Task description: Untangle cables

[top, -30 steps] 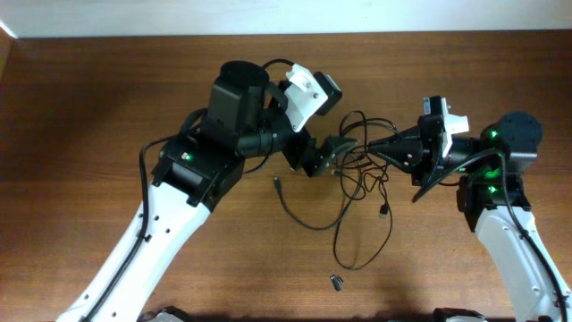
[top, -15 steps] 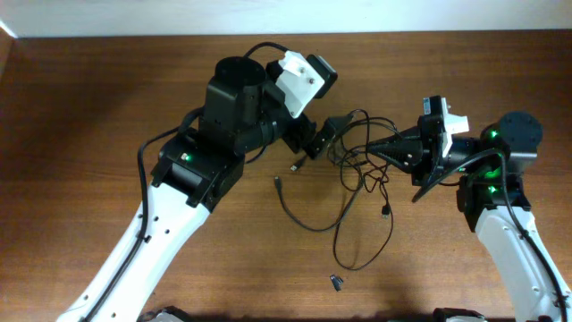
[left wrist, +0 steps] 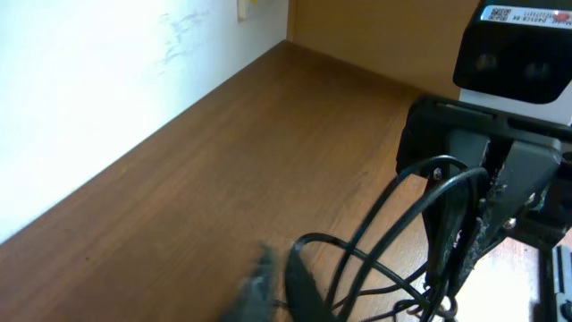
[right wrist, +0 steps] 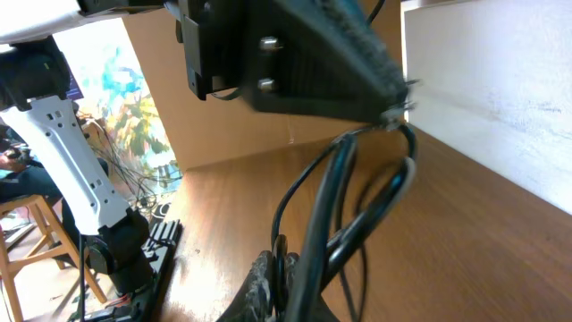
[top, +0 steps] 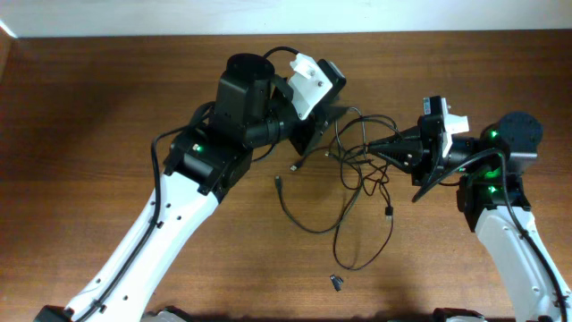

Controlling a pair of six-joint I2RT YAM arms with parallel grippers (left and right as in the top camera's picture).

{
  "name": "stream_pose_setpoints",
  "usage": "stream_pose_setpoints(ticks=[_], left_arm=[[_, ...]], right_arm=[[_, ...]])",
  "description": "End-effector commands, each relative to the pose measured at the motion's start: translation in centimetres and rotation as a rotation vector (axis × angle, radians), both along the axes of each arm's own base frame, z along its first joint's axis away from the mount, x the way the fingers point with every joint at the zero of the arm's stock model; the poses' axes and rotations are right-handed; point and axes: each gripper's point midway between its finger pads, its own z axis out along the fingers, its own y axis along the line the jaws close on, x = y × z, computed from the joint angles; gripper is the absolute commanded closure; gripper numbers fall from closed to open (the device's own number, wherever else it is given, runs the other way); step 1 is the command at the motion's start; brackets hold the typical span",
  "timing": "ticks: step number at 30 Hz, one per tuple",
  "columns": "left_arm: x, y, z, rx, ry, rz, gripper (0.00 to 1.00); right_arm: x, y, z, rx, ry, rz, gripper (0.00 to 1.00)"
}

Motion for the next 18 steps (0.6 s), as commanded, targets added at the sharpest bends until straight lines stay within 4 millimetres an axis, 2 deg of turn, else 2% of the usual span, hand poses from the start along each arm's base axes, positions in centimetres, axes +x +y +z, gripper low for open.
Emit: stream_pose_setpoints(ticks=[1, 3, 5, 7, 8, 12, 15, 16, 17, 18], left_arm=[[0.5, -0.3, 0.6, -0.018, -0.025, -0.009, 1.00], [2.0, 0.8, 0.8, -0.023, -0.010, 0.121, 1.00], [4.1, 3.4, 0.9, -0.048, 0.043, 0.351, 1.00], [5.2, 5.2, 0.9, -0.065, 0.070, 0.495, 1.00], [5.2, 5.3, 0.9, -0.069, 0.077, 0.504, 1.00], [3.3, 3.4, 0.5, -0.064, 0.110, 0.345, 1.00], [-0.7, -0.1, 1.5, -0.044, -0.008, -0.030, 1.00], [-1.5, -0.6, 1.7, -0.046, -0.030, -0.097, 0.99], [-2.1, -0.9, 1.9, -0.053, -0.038, -0.140, 0.61], [-2.2, -0.9, 1.9, -0.055, -0.037, -0.144, 0.42]], right_arm=[[-0.3, 0.2, 0.3, -0.002, -0.020, 0.015, 0.96], [-0.3, 0.2, 0.3, -0.002, -0.020, 0.015, 0.96], [-0.3, 0.2, 0.3, -0.002, -0.019, 0.015, 0.96], [-0.3, 0.2, 0.3, -0.002, -0.019, 0.015, 0.96], [-0.3, 0.2, 0.3, -0.002, -0.019, 0.015, 0.96], [-0.3, 0.2, 0.3, -0.002, -0.020, 0.015, 0.96], [-0.3, 0.2, 0.3, -0.002, -0.020, 0.015, 0.96], [-0.3, 0.2, 0.3, -0.002, -0.020, 0.015, 0.96], [-0.3, 0.2, 0.3, -0.002, -0.020, 0.015, 0.96], [-0.3, 0.2, 0.3, -0.002, -0.020, 0.015, 0.96]])
